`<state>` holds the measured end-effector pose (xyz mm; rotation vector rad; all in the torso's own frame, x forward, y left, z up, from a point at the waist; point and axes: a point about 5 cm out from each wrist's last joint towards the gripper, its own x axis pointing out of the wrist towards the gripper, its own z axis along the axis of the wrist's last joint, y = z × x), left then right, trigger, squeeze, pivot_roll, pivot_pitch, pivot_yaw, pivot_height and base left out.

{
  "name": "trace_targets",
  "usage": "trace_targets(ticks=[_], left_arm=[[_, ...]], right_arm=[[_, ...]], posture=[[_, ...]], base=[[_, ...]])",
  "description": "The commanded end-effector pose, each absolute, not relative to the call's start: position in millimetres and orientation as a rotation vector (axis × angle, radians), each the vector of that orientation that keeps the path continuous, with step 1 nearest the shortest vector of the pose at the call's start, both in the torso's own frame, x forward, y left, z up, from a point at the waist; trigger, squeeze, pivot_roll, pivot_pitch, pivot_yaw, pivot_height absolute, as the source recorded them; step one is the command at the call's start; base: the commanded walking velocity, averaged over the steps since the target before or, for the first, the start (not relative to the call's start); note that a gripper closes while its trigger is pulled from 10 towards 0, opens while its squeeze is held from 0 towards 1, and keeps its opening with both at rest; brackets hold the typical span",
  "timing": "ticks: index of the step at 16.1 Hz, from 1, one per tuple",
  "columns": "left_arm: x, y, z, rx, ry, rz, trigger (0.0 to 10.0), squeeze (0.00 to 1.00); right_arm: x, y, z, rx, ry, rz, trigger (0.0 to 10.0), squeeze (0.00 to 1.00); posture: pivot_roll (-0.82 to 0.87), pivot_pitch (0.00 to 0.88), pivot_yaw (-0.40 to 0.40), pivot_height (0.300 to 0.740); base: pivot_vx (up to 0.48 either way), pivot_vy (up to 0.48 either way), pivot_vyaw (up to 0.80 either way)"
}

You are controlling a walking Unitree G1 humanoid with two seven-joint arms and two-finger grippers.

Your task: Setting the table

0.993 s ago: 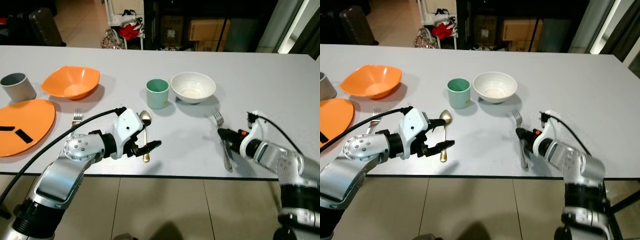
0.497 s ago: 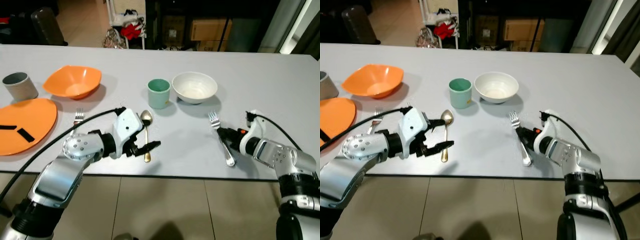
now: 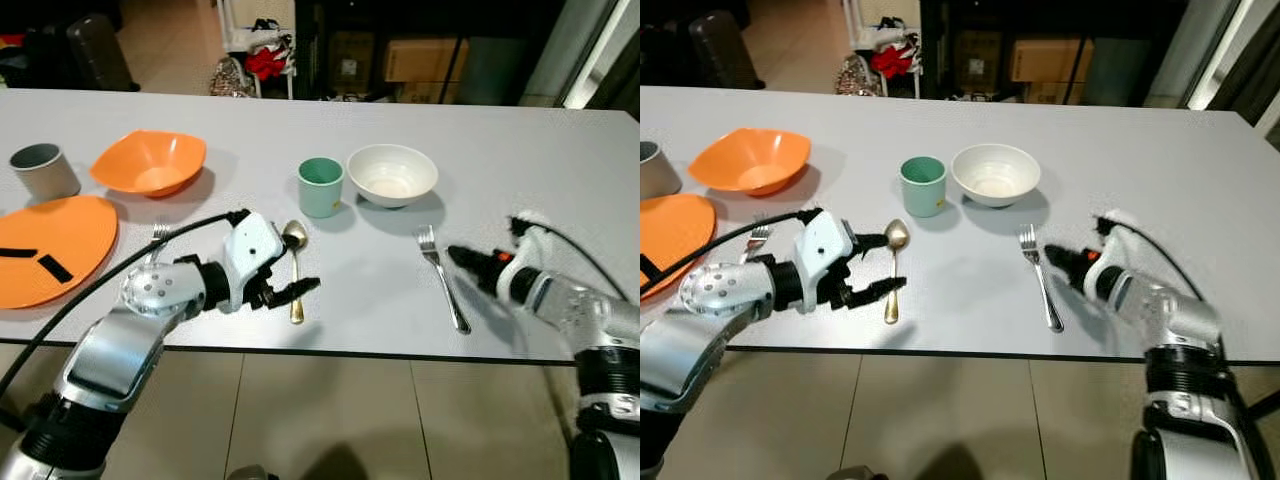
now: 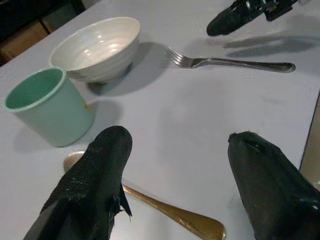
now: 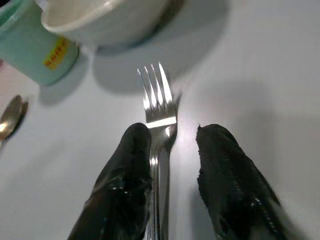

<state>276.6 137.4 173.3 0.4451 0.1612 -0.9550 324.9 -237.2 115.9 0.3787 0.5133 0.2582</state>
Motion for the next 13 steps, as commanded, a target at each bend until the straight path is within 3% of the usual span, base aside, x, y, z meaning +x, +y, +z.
trace_targets(ticks=[1,4,8,13], left_arm=[[280.7,140.7,178.6,0.426,0.147,-0.924,10.0,0.00],[282.2,146.8,174.7,0.421,0.153,-0.850,10.0,0.00],[281.6,146.9,170.2,0.431,0.161,-0.828,10.0,0.00],[282.7,150.2,170.3,0.443,0.149,-0.775,10.0,0.00]], right_arm=[[320.2,-232.3,133.7,0.297,0.432,0.303,10.0,1.00],[308.5,-207.5,142.1,0.095,0.347,0.339,10.0,1.00],[327.8,-186.5,124.2,-0.025,0.372,0.208,10.0,1.00],[349.8,-165.2,121.9,0.040,0.324,0.222,10.0,1.00]], posture=[[0.03,0.000,0.044,0.740],[0.03,0.000,0.041,0.740],[0.03,0.000,0.032,0.740],[0.05,0.000,0.015,0.740]], base=[[0.000,0.000,0.00],[0.000,0.000,0.00],[0.000,0.000,0.00],[0.000,0.000,0.00]])
